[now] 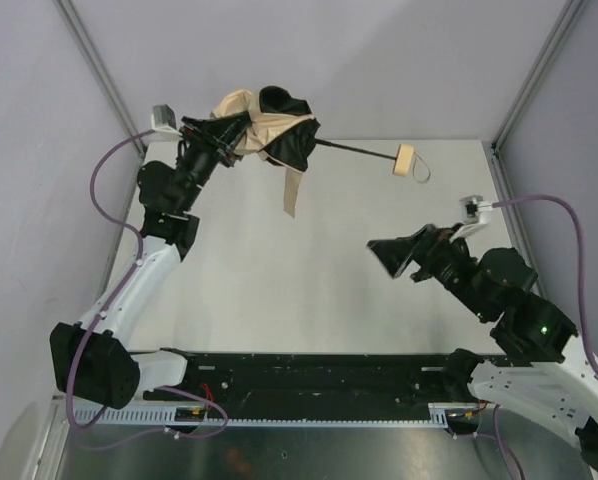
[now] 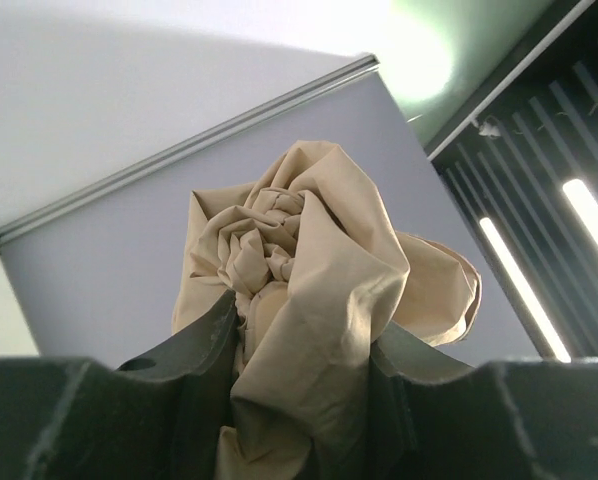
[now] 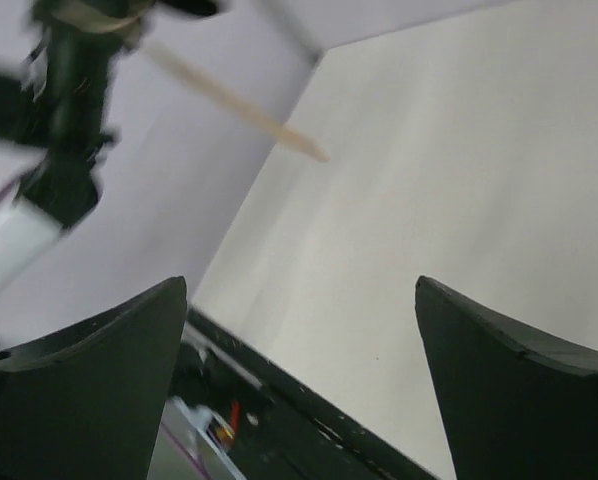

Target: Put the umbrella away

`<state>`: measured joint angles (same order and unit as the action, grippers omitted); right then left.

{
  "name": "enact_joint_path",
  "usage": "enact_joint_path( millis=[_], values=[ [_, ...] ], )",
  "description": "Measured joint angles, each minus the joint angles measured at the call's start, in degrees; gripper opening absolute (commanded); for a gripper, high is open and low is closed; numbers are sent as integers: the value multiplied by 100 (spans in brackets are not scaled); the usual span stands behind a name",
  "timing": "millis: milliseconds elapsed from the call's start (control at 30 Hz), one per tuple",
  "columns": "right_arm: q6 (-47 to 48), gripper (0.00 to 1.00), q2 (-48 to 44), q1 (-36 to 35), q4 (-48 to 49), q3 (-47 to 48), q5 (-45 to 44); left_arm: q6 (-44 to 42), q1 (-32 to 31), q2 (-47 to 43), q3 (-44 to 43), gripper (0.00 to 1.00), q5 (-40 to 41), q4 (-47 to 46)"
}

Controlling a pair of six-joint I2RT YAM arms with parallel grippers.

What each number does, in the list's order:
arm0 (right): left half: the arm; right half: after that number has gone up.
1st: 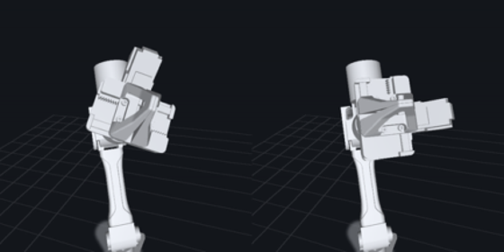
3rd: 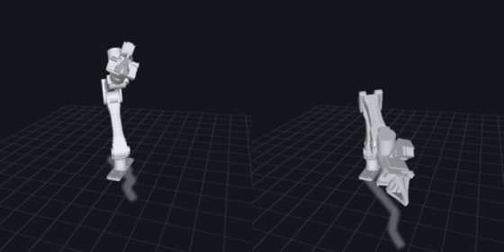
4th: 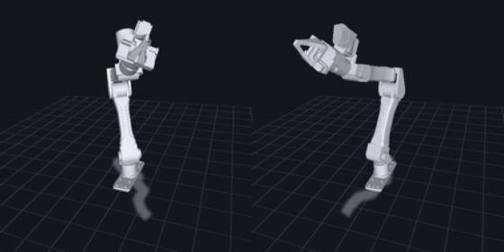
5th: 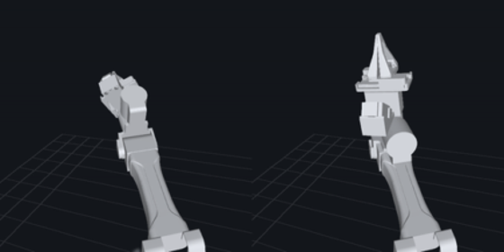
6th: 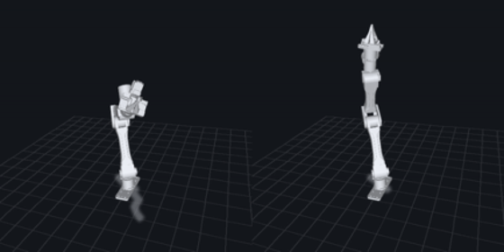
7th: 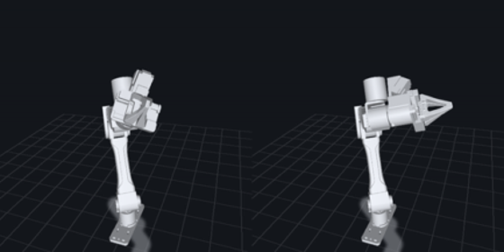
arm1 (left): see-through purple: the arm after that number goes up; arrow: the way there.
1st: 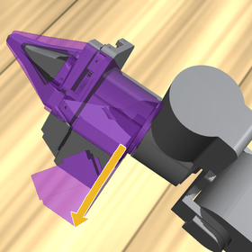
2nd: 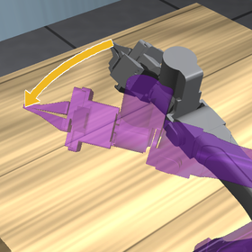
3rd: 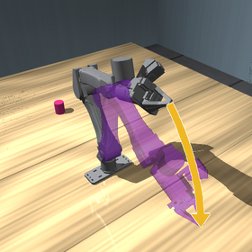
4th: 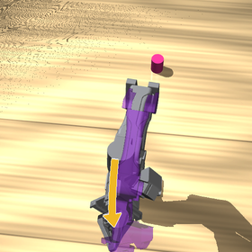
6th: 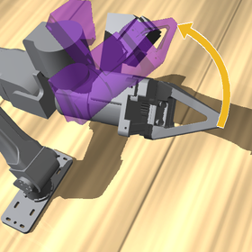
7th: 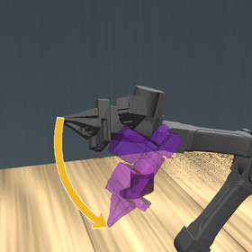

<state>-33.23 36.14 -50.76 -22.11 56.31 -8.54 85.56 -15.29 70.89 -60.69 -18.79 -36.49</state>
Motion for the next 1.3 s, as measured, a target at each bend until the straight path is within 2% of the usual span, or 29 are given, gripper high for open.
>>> enact_joint_path(
  millis=[67,133,267,367,433,500,633,733,833,967,1300],
  values=[
    [-730,99,-70,367,-422,26,-444,96,59,76,-140,0,-2,-116],
    [-1381,99,-13,999,-730,-61,-466,212,98,125,-234,0,-11,-332],
    [-2516,94,382,2507,-474,-483,868,494,111,133,-254,0,-122,-831],
    [-3711,96,949,3143,584,-975,2159,645,111,133,-254,0,-199,-1156],
    [-4551,96,1449,2949,1325,-1193,2669,695,109,133,-243,0,-251,-1338],
    [-5357,96,1801,2448,1947,-1320,2850,699,105,133,-216,0,-289,-1506],
    [-6704,92,2140,1224,2977,-1340,2745,704,94,133,-138,0,-306,-1703],
    [-7366,89,2450,431,3639,-1338,2487,708,57,133,-90,0,-308,-1812],
    [-7700,84,2865,37,4188,-1338,2190,734,-11,133,-74,0,-308,-1908],
    [-7923,82,3187,-138,4551,-1338,1790,748,-85,133,2,0,-313,-2050],
    [-8061,84,3091,-192,4780,-1338,763,844,-105,133,114,0,-352,-2253]
  ],
)
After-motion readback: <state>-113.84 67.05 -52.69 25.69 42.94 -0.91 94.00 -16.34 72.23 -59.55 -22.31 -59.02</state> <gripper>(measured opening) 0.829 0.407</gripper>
